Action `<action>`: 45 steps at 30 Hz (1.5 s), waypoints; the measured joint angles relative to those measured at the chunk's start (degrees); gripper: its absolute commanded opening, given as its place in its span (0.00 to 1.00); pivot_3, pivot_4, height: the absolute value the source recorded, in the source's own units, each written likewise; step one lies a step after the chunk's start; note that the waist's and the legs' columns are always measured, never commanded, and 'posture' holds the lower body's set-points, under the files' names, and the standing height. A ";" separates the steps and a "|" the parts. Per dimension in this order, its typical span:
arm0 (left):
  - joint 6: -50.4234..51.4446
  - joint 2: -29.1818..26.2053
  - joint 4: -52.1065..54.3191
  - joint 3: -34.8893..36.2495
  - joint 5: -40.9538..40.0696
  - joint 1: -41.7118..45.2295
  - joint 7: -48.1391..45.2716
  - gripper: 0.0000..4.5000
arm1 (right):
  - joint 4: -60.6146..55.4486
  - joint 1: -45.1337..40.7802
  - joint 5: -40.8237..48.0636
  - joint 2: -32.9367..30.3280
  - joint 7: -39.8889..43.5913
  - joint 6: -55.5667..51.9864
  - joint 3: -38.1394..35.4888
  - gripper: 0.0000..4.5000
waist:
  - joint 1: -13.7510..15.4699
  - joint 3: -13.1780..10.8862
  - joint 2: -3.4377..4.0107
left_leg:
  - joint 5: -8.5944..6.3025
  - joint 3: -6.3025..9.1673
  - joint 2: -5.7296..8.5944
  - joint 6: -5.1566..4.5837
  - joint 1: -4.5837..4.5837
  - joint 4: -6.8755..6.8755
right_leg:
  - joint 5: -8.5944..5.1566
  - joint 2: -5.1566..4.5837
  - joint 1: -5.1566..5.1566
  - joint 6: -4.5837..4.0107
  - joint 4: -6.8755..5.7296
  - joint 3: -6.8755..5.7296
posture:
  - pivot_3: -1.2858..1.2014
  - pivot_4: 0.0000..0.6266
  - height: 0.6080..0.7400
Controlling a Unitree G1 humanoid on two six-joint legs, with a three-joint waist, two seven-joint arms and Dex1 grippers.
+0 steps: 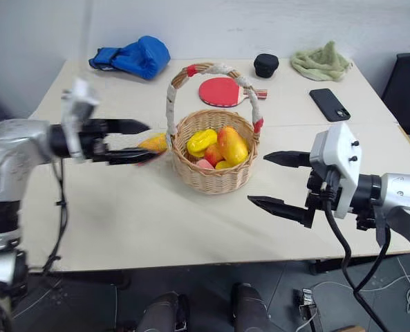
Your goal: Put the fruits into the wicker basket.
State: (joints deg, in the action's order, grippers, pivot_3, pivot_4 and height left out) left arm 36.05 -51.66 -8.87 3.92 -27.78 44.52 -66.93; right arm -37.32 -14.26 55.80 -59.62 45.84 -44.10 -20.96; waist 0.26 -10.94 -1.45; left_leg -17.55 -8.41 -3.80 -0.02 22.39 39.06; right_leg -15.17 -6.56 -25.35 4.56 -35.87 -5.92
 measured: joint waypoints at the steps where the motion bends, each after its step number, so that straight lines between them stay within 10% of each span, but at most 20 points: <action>1: -2.79 -0.55 -4.60 -0.03 2.09 0.88 0.17 0.99 | -0.04 -0.02 0.00 0.00 -0.02 0.09 0.01 1.00 | 0.38 0.00 0.00 | -0.03 0.01 -0.01 -0.06 0.01 0.00 | 0.01 0.00 0.00 -0.03 0.03 -0.02 | 0.52 0.24 1.00; 9: -26.89 8.09 -31.46 -8.03 19.36 9.35 5.11 0.99 | -0.13 -0.28 -1.19 0.06 -0.23 0.49 1.03 1.00 | 1.52 0.02 -0.03 | -0.03 0.00 0.04 -0.06 0.57 0.18 | 0.18 -0.01 -0.16 0.20 0.24 -0.11 | 0.52 0.24 1.00; 25: -33.93 20.59 -52.91 -11.16 30.26 18.27 16.78 0.99 | -0.39 -1.08 -1.12 0.98 -1.07 0.36 1.76 1.00 | 1.06 -0.02 -0.10 | -0.07 -0.08 0.03 -0.17 0.81 0.37 | 0.40 -0.03 -0.24 0.58 0.33 -0.20 | 0.52 0.24 1.00; 28: -33.36 22.03 -55.08 -10.99 30.40 18.84 17.32 0.87 | -0.38 -1.17 -1.16 0.99 -1.18 0.36 1.76 1.00 | 1.07 -0.03 -0.11 | -0.07 -0.07 0.03 -0.18 0.82 0.40 | 0.40 -0.03 -0.24 0.58 0.31 -0.20 | 0.52 0.24 1.00; 35: -34.20 21.15 -54.86 -9.71 30.37 19.71 15.60 0.44 | -0.39 -1.08 -1.15 1.00 -1.58 0.36 1.76 1.00 | 0.89 -0.03 -0.11 | -0.07 -0.07 0.02 -0.17 0.80 0.41 | 0.40 -0.03 -0.24 0.58 0.28 -0.20 | 0.52 0.24 1.00; 45: -14.49 9.32 -14.69 -6.84 16.80 3.09 -8.34 0.43 | -0.77 -0.02 -1.13 1.41 -2.46 0.37 1.16 1.00 | 0.47 -0.02 -0.11 | -0.09 0.02 -0.02 -0.15 0.81 0.44 | 0.40 -0.02 -0.25 0.57 0.15 -0.19 | 0.52 0.24 1.00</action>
State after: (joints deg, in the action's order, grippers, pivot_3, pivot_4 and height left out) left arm 21.56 -42.34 -23.56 -2.92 -10.98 47.60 -75.27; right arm -38.10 -14.28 54.67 -58.21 43.38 -43.73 -19.81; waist 0.73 -10.96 -1.55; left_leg -17.64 -8.39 -3.82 -0.17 23.20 39.49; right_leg -14.77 -6.58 -25.59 5.13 -35.71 -6.12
